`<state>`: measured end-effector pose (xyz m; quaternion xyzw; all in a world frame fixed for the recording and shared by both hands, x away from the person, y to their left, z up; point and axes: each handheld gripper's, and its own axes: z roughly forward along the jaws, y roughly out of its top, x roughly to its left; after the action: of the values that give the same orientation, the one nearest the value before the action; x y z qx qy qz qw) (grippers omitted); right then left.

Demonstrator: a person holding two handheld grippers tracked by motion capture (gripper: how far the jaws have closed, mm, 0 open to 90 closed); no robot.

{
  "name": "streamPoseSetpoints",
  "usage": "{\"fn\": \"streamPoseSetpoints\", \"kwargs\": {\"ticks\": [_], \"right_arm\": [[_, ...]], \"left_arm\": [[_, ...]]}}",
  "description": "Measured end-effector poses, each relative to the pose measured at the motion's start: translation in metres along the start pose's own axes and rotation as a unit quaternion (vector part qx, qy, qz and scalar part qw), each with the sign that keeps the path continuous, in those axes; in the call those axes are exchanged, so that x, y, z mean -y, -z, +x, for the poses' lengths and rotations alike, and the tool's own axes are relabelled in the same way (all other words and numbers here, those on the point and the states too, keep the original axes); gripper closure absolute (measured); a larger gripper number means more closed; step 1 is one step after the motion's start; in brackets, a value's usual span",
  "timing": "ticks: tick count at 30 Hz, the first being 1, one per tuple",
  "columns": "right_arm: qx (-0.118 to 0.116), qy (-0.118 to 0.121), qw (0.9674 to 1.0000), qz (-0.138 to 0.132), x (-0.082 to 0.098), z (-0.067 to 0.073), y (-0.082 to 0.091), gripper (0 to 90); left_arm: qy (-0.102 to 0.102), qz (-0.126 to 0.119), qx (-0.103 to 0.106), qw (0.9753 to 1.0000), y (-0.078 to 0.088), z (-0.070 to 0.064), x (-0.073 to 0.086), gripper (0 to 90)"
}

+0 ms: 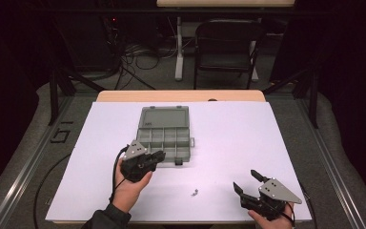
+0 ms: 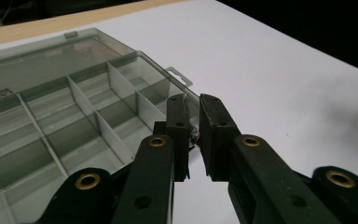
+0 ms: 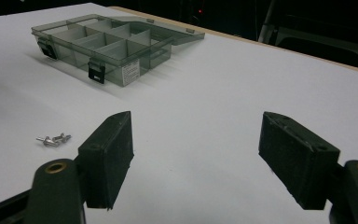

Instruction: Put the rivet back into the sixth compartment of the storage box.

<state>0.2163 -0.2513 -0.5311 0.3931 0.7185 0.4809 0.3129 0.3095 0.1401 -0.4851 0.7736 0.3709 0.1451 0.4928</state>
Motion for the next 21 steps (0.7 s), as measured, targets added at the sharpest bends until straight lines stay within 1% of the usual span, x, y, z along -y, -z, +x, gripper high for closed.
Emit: {"fn": "streamPoseSetpoints", "kwargs": {"ticks": [1,6,12,21], "right_arm": [[0.0,0.0,1.0,0.0,0.0,0.0,0.0,25.8],[0.002,-0.003,1.0,-0.002,0.0,0.0,-0.001,25.8],[0.001,-0.005,1.0,-0.004,0.001,-0.001,-0.002,25.8],[0.001,-0.005,1.0,0.0,0.001,-0.001,-0.002,25.8]], "left_arm": [[-0.001,-0.001,-0.002,1.0,0.001,0.002,-0.001,82.5],[0.01,-0.011,-0.013,0.9998,0.002,0.011,-0.005,82.6],[0.019,-0.016,-0.022,0.9994,0.0,0.021,-0.006,82.6],[0.031,-0.01,-0.035,0.9988,-0.009,0.033,-0.007,82.5]]}}
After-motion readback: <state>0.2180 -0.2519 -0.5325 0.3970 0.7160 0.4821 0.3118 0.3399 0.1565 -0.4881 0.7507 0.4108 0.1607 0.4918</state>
